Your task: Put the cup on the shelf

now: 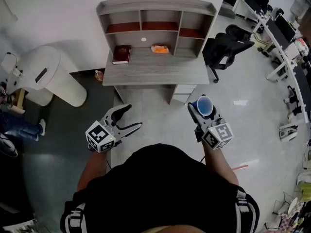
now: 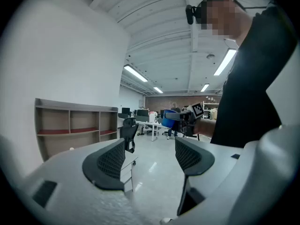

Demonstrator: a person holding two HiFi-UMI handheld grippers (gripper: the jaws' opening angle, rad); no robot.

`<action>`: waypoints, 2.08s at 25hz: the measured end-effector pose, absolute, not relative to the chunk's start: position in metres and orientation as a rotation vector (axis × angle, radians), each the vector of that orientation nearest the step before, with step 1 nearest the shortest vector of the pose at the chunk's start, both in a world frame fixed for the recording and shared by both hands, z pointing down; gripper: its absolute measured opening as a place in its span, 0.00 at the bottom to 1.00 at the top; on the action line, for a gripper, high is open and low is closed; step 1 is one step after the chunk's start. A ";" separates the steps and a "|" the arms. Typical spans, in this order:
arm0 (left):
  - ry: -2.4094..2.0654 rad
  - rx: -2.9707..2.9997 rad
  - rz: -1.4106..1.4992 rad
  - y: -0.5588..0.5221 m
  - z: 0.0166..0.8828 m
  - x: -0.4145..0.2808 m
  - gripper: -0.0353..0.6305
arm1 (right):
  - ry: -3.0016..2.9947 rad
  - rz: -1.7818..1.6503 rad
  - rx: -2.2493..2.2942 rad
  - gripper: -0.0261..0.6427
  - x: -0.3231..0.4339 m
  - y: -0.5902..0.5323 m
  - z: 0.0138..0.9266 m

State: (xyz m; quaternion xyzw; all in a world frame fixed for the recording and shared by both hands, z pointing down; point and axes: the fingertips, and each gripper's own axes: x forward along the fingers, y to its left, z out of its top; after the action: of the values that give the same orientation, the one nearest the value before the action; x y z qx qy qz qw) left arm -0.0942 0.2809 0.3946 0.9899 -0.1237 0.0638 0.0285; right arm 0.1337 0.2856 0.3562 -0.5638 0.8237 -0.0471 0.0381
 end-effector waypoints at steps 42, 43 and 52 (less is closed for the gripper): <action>-0.768 2.963 0.110 0.100 0.399 -0.049 0.20 | 2.541 -0.211 -1.678 0.49 0.221 0.134 0.386; -0.769 2.966 0.101 0.087 0.399 -0.049 0.15 | 2.535 -0.220 -1.693 0.49 0.220 0.125 0.388; -0.688 2.946 0.077 -0.009 0.404 -0.070 0.08 | 2.526 -0.255 -1.792 0.49 0.191 0.042 0.399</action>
State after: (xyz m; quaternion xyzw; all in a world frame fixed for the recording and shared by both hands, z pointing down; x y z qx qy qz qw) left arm -0.0695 -0.0094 0.4038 0.9719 -0.2269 0.0253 0.0574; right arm 0.1910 0.0421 0.3995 -0.5766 0.8127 -0.0821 0.0170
